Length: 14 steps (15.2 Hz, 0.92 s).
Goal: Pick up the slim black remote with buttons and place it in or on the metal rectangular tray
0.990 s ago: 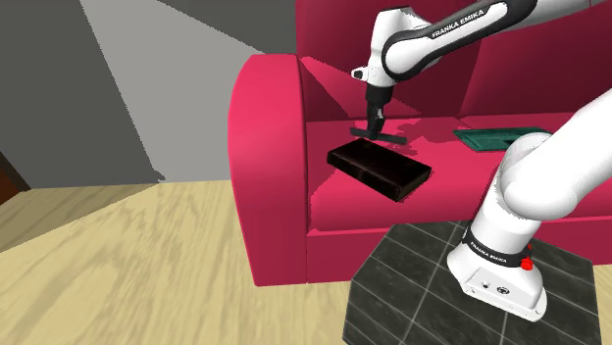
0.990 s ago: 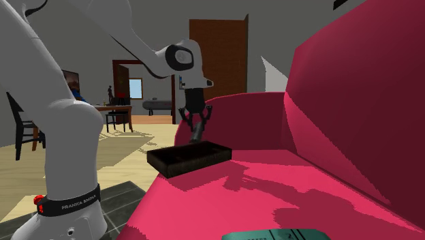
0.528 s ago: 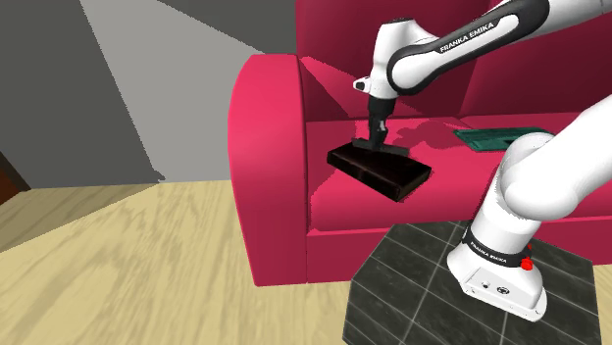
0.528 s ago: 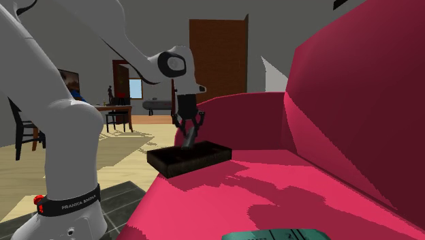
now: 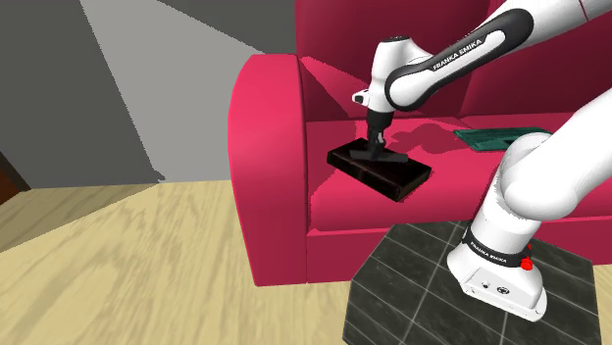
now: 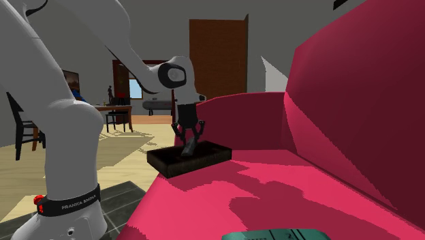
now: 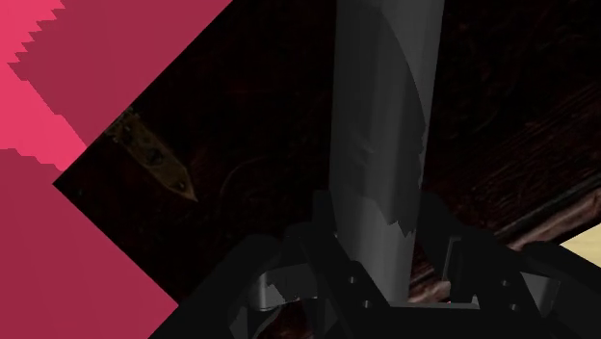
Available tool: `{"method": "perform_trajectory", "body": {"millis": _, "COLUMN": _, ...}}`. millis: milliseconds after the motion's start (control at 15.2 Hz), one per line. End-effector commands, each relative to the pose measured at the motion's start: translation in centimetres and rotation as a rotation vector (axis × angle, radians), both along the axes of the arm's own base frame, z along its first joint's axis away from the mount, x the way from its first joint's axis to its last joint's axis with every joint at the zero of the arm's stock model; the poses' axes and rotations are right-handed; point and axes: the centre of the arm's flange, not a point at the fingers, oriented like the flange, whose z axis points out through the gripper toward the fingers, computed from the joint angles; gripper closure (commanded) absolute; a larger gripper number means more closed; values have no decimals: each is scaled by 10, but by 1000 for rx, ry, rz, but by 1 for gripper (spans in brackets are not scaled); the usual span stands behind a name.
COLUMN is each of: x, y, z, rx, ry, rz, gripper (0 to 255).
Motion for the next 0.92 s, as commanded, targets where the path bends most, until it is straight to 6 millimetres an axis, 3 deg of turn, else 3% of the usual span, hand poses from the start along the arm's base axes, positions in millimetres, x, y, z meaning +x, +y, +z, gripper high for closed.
{"method": "perform_trajectory", "body": {"millis": 0, "x": 0, "y": 0, "z": -2, "rx": 0, "ry": 1, "rz": -1, "gripper": 255}}
{"method": "perform_trajectory", "body": {"millis": 330, "x": 0, "y": 0, "z": -2, "rx": 0, "ry": 1, "rz": -1, "gripper": 255}}
{"method": "perform_trajectory", "body": {"millis": 396, "x": 0, "y": 0, "z": -2, "rx": 0, "ry": 1, "rz": -1, "gripper": 0}}
{"method": "perform_trajectory", "body": {"millis": 726, "x": 0, "y": 0, "z": -2, "rx": 0, "ry": 1, "rz": -1, "gripper": 0}}
{"method": "perform_trajectory", "body": {"millis": 858, "x": -2, "y": 2, "z": 24, "rx": 0, "ry": 1, "rz": -1, "gripper": 0}}
